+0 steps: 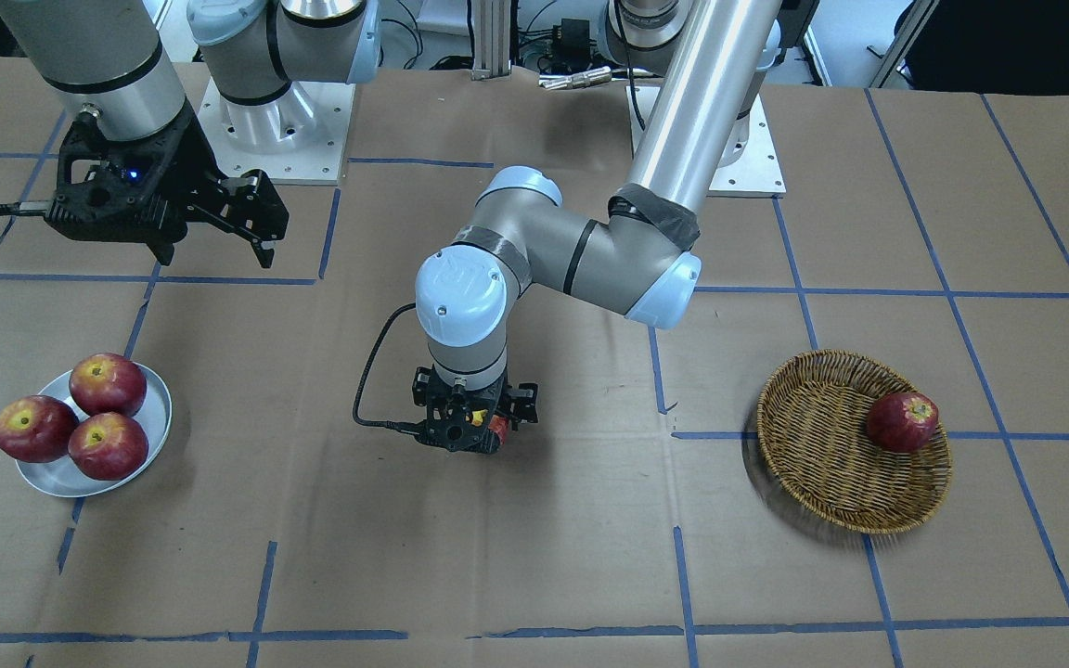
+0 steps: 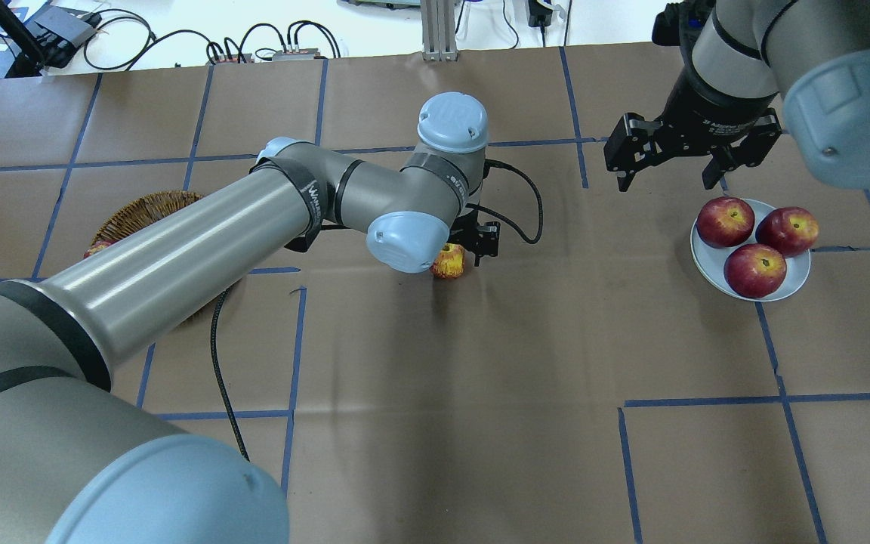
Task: Transfer apple from basket to plate
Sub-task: 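Lower the apple onto the table and open the left gripper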
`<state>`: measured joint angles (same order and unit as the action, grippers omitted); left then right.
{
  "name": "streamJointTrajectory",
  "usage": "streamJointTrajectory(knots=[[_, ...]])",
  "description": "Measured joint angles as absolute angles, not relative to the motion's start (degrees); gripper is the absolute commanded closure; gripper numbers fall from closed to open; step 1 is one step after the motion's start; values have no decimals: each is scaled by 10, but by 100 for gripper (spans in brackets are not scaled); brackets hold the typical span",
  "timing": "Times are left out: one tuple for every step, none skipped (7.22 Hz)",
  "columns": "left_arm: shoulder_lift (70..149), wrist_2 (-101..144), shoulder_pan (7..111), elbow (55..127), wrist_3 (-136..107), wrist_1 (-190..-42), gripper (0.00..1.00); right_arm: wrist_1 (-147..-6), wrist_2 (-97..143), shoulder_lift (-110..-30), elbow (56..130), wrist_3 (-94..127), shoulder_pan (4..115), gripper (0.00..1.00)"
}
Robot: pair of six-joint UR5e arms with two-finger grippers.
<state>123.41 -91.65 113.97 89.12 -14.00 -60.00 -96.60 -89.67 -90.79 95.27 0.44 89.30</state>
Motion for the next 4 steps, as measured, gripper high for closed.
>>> streamJointTrajectory(knots=[[1217, -917, 1139, 888, -140, -617, 1, -966, -897, -908, 953, 4, 893, 0], [1187, -917, 1135, 886, -139, -645, 1, -966, -897, -908, 953, 4, 893, 0], [1146, -917, 1125, 885, -138, -685, 1, -966, -897, -908, 953, 4, 893, 0], [1096, -910, 1107, 885, -133, -736, 1, -966, -897, -907, 953, 4, 893, 0]])
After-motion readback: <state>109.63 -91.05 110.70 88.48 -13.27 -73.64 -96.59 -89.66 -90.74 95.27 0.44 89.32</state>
